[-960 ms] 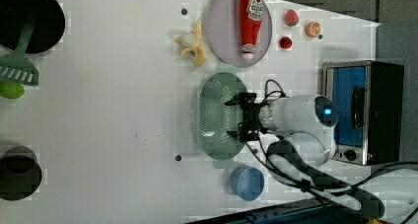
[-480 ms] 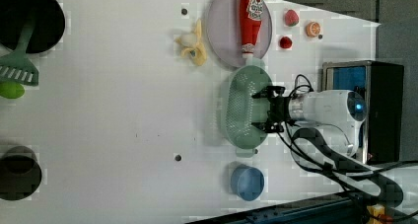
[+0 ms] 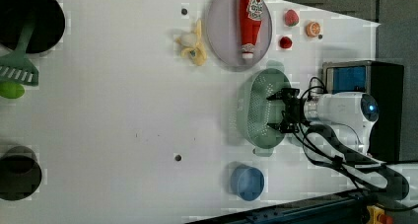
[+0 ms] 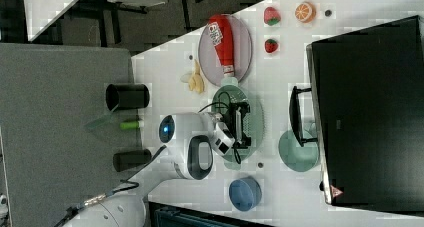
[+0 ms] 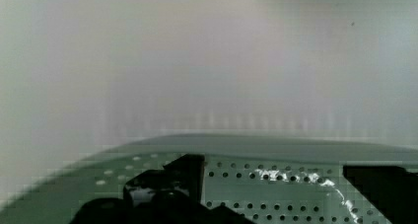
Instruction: Drag strainer left to right.
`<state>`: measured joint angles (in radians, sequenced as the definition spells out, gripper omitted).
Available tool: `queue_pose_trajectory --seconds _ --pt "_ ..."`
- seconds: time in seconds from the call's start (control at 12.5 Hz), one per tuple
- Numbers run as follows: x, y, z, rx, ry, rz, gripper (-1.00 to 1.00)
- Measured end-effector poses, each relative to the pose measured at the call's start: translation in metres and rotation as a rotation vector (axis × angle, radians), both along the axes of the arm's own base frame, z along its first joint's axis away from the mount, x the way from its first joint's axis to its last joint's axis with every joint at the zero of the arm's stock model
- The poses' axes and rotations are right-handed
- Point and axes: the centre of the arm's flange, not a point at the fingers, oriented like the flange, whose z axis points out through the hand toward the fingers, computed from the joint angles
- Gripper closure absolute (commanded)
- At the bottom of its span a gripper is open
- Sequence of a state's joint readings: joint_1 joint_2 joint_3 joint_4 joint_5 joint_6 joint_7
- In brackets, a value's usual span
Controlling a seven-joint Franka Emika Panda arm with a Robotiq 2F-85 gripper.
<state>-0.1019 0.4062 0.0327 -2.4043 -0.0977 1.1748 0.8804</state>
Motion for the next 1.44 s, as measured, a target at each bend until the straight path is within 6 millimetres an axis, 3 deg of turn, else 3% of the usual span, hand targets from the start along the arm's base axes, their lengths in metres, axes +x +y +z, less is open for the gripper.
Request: queue_pose_trajectory --seconds 0.48,0.72,0.88,1.12,1.28,1.44 --pt "-0.011 -0.066 -0.001 -0.045 0.037 -0.001 -1.0" --pt "-0.011 -0.069 0.006 -0.029 0.043 0.057 -1.0" --pt "-0.007 -0.056 0.024 -0.016 0.024 0.16 -1.0" --pt "-0.002 -0.037 0.078 0.004 0.055 0.375 -1.0" --pt "0.0 -0.025 0.139 0.014 0.079 0.503 -1.0" --pt "0.008 -0.017 0.218 0.019 0.111 0.586 -1.0"
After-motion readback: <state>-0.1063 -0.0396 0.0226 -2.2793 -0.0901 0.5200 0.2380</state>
